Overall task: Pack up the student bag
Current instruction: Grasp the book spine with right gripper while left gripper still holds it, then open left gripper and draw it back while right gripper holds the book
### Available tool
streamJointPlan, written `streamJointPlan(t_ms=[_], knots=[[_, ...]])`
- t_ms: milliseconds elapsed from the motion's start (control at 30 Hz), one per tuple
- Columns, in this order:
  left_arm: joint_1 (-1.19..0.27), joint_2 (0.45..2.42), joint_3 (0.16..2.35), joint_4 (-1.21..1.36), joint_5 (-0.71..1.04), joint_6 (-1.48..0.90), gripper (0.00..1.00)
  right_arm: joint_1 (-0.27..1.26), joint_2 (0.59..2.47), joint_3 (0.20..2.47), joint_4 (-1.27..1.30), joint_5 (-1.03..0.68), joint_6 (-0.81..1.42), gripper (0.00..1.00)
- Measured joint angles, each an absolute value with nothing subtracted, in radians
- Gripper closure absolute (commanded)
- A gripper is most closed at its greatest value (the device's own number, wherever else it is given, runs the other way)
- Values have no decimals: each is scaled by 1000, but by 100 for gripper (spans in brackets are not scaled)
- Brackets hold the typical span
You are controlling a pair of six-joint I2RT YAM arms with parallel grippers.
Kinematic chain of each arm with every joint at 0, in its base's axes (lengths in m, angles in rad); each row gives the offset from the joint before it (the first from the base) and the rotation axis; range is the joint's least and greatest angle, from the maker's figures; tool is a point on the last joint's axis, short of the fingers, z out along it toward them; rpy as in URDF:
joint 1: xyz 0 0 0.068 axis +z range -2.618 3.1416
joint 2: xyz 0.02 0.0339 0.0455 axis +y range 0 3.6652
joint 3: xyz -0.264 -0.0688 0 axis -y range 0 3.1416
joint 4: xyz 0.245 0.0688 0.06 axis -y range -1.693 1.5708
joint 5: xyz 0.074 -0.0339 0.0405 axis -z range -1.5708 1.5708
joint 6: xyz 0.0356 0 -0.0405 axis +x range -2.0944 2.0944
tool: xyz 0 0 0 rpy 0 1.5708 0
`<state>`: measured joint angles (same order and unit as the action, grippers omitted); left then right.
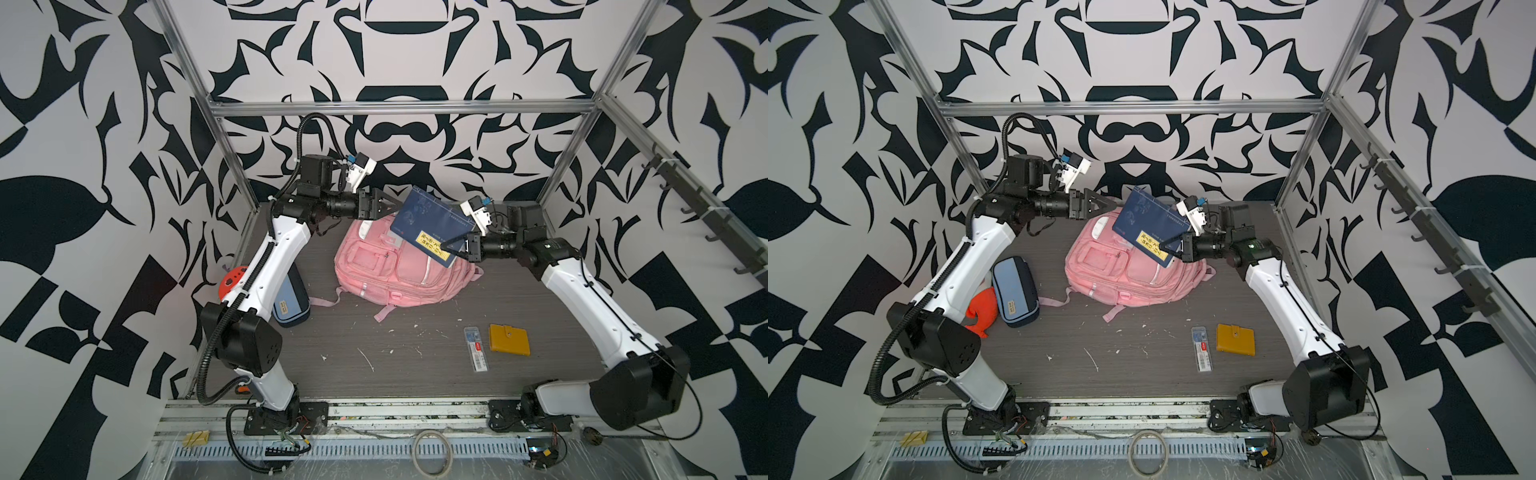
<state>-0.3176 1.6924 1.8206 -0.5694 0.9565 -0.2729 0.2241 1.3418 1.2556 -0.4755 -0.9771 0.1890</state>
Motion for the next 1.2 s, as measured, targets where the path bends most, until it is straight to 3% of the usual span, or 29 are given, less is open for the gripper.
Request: streamJointPlan(t_ms=[433,533,767,933,967,1067,1100,1133,1167,1200], knots=[[-413,1735,1756,-596,1092,-239,2,218,1299,1260,-566,-1173,39,100],[-421,1735,1726,-589,1109,-248,16,208,1313,1263,-569,-1194,28,100],[-413,1729,1692,-551,1150,-273,66,191,1343,1278,-563,-1236,22,100],[-411,1697,1642,-502,1187,-307,95,185,1348,1287,-573,-1253,22,100],[-410,1688,1634,-487,1189,-318,100,184,1350,1289,-575,-1256,22,97],[-410,1667,1607,-444,1196,-349,100,184,1348,1293,-555,-1259,34,68],[-410,1661,1594,-429,1197,-363,100,182,1344,1292,-517,-1252,60,55],[-410,1657,1581,-406,1198,-378,100,179,1335,1284,-471,-1236,98,34],[-410,1654,1564,-381,1201,-398,100,176,1321,1269,-418,-1217,137,24],[-410,1650,1541,-346,1201,-423,100,173,1301,1248,-364,-1198,177,20]])
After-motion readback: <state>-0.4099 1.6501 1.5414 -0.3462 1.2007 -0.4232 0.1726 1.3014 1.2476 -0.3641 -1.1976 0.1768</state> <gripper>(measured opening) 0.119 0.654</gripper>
